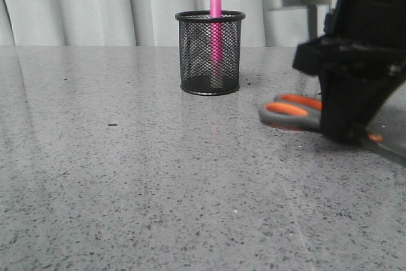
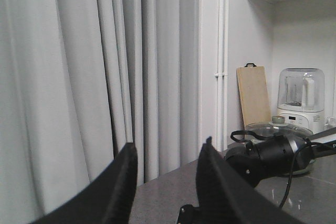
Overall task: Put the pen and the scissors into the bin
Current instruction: 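Grasp the scissors with the right gripper and lift them, then lower the scissors blade-first into the mesh holder and release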
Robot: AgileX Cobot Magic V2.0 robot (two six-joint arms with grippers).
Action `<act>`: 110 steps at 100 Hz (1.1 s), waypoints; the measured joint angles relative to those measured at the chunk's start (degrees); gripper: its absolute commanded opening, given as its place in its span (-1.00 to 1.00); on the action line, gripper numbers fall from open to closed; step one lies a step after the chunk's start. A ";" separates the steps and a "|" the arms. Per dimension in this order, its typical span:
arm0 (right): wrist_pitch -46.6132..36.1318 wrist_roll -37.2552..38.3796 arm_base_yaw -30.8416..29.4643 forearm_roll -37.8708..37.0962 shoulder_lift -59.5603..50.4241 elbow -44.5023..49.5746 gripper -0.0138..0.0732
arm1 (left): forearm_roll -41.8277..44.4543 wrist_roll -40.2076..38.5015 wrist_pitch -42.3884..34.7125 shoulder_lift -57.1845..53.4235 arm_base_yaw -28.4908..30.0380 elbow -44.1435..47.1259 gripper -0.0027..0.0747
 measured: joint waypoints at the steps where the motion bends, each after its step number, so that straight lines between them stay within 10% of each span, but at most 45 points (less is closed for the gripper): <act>1: 0.07 0.00 0.10 0.31 -0.34 -0.34 -0.83 | 0.00 0.00 0.14 0.00 0.00 0.00 -0.31; 26: -18.90 0.00 0.21 2.80 -10.77 -14.34 -0.84 | 0.00 -0.12 2.47 0.00 0.00 0.00 -0.31; 62: -57.11 0.00 0.21 7.54 -1.14 -9.64 -0.85 | -1.06 -0.12 3.57 0.00 0.00 0.00 -0.31; 110: -67.66 0.00 4.68 8.92 7.48 -8.95 -0.85 | -1.55 -0.12 7.99 0.00 0.00 0.00 -0.31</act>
